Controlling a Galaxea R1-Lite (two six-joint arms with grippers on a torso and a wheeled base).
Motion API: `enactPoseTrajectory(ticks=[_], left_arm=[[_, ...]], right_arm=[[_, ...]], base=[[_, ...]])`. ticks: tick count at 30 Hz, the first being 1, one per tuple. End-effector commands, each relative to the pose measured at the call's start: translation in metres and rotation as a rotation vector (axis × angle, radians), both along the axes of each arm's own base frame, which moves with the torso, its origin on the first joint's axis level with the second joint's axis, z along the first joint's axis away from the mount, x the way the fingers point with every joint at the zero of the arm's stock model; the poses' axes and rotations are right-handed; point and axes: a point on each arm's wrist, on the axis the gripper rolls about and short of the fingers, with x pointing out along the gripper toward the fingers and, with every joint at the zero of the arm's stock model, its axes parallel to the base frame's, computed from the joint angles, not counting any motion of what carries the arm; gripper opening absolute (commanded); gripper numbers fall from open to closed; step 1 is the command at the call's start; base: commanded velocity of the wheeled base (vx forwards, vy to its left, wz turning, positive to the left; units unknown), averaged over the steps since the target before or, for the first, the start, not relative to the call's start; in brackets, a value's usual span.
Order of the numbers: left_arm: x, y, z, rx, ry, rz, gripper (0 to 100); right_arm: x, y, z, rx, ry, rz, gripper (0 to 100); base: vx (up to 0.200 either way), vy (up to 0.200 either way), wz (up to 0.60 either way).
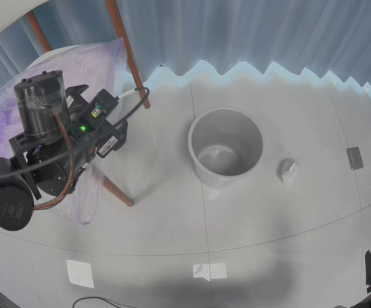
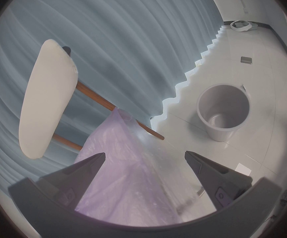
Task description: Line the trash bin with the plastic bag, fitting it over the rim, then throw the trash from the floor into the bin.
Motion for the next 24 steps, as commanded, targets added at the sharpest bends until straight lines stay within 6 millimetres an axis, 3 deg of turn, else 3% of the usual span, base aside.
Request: enactPoseTrajectory(ticks=[1, 10, 20, 24], left_arm=[[0.0, -0.013, -0.01, 0.024, 0.028, -0.014, 100], [-0.001, -0.02, -0.024, 0.066, 0.061, 0.123, 100], [0.02, -0.028, -0.04, 0.076, 0.022, 0.194, 100], [0.033, -0.021, -0.039, 0.118, -0.018, 0.232, 100]], right_arm=[[0.0, 0.0, -0.005, 0.0, 0.002, 0.0, 100], [0.0, 0.0, -0.005, 0.0, 0.002, 0.0, 100], [0.0, 0.0, -0.005, 0.0, 0.002, 0.0, 100], [0.0, 0.0, -0.005, 0.0, 0.004, 0.0, 100]], base=[[0.0, 0.0, 0.0], [0.0, 0.0, 0.0], [0.0, 0.0, 0.0], [0.0, 0.0, 0.0]])
